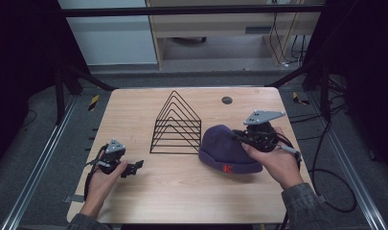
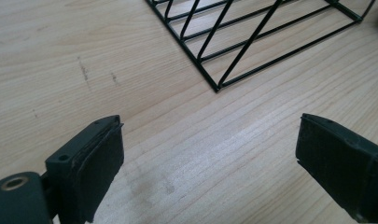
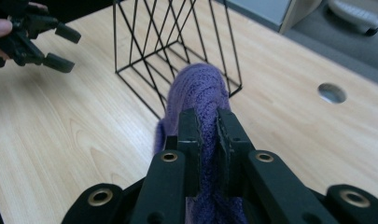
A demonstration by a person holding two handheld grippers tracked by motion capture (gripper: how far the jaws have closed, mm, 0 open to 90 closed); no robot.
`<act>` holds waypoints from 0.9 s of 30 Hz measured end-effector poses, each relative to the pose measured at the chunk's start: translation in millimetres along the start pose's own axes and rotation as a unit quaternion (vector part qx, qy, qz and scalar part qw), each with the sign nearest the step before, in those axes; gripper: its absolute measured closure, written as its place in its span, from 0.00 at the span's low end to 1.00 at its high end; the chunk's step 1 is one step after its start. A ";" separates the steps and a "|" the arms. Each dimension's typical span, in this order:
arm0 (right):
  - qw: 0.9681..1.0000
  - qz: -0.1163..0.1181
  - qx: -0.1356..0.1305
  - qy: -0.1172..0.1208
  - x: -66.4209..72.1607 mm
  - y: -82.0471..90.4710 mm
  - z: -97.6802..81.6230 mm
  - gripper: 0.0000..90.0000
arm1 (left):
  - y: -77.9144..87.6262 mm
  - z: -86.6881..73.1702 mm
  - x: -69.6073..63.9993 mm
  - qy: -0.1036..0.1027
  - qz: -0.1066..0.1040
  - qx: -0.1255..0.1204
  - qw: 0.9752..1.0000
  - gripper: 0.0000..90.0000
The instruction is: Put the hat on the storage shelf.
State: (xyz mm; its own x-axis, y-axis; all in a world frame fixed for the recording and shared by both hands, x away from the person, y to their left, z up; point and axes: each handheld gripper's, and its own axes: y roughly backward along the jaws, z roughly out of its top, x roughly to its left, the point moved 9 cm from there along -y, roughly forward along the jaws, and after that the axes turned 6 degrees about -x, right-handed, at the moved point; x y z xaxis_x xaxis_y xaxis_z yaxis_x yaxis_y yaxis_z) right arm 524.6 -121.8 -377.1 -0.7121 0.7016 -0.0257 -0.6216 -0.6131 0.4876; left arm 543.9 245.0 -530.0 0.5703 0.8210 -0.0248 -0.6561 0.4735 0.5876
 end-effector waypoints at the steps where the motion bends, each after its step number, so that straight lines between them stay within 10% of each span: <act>1: 1.000 -0.001 -0.003 0.002 -1.7 2.9 3.3 0.91 | 0.2 1.9 -0.1 0.003 -0.001 -0.002 1.000 0.08; 16: 0.999 -0.026 -0.029 0.003 -27.5 20.5 43.3 0.91 | 37.4 70.2 2.8 0.016 -0.034 -0.052 0.998 0.08; 27: 0.997 -0.036 -0.063 0.013 -29.0 24.1 103.8 0.91 | 66.5 118.8 -1.9 0.007 -0.051 -0.087 0.995 0.07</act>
State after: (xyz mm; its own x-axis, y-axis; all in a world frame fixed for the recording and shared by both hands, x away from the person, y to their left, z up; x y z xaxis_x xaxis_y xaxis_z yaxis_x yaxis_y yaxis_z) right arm 564.2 -119.1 -274.0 -0.6715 0.7368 -0.0790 -0.7061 -0.6039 0.3698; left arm 557.8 237.1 -394.8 0.6323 0.7695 -0.0897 -0.6713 0.6020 0.4324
